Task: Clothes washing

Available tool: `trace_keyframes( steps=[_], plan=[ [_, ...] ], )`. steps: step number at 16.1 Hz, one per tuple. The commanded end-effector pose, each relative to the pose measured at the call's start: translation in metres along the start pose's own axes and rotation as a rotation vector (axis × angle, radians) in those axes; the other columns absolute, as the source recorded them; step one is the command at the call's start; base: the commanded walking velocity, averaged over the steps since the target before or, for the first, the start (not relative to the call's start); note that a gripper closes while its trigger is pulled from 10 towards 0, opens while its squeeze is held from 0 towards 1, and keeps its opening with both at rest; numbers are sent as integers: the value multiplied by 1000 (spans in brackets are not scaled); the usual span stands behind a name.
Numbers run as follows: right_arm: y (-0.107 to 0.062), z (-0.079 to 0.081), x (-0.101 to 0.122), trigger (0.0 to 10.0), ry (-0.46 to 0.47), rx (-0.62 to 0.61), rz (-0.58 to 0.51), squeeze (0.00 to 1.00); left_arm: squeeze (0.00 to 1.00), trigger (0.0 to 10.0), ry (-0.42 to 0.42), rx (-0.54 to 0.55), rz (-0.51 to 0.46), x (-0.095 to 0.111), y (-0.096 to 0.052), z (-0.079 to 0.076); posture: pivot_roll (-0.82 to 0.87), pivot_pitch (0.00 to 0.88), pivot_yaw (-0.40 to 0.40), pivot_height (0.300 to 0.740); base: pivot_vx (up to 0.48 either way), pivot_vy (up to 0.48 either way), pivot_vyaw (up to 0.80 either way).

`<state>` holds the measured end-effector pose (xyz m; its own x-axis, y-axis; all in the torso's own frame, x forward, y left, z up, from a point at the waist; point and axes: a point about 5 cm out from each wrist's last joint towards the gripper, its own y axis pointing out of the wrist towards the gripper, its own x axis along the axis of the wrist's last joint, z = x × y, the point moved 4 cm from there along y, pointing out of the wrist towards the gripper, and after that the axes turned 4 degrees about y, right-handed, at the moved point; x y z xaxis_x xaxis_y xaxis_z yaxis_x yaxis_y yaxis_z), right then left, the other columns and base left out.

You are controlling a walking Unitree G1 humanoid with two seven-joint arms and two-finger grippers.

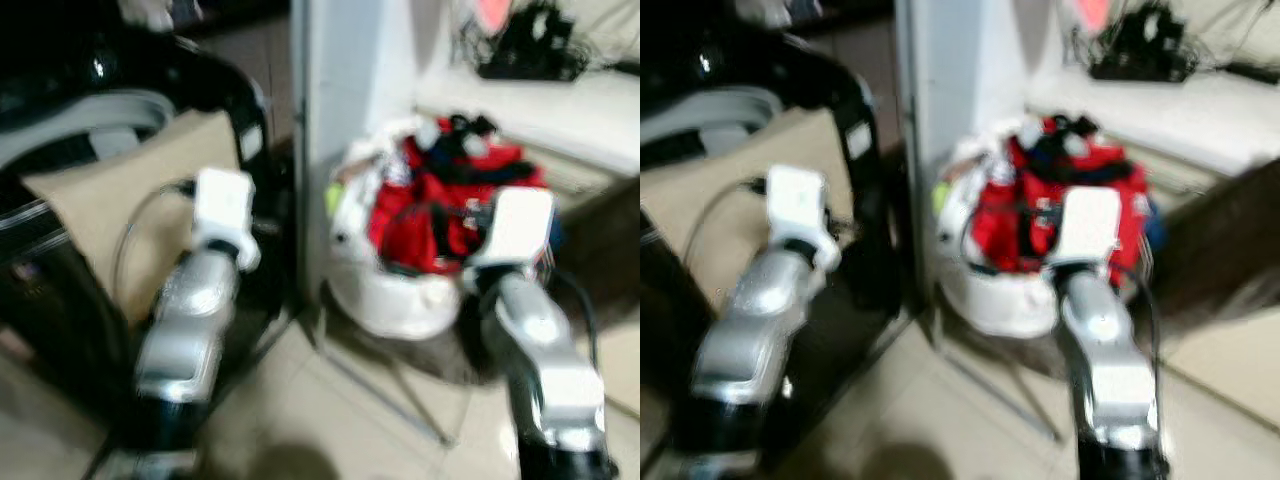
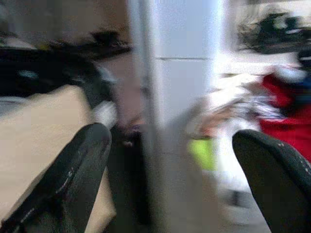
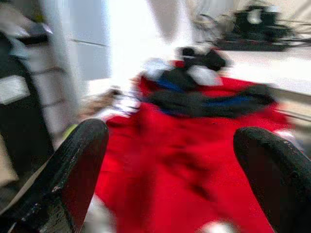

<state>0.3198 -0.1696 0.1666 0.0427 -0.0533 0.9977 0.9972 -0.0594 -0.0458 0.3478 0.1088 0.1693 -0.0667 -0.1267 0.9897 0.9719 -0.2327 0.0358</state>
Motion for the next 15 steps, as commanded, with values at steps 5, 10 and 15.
trace_keyframes(
  steps=[5,10,15],
  plan=[
    [1,5,6,10000,17,21,-21,0,0,10000,14,15,-35,9,1,9,-132,0,-13,740,128,0,0],
    [2,5,9,10000,-33,21,-34,0,0,10000,9,9,-41,11,2,10,-134,0,-10,740,430,0,436],
    [4,1,6,10000,4,1,-20,0,0,10000,14,21,-33,9,1,13,-131,0,-14,740,457,0,320]
  ],
)
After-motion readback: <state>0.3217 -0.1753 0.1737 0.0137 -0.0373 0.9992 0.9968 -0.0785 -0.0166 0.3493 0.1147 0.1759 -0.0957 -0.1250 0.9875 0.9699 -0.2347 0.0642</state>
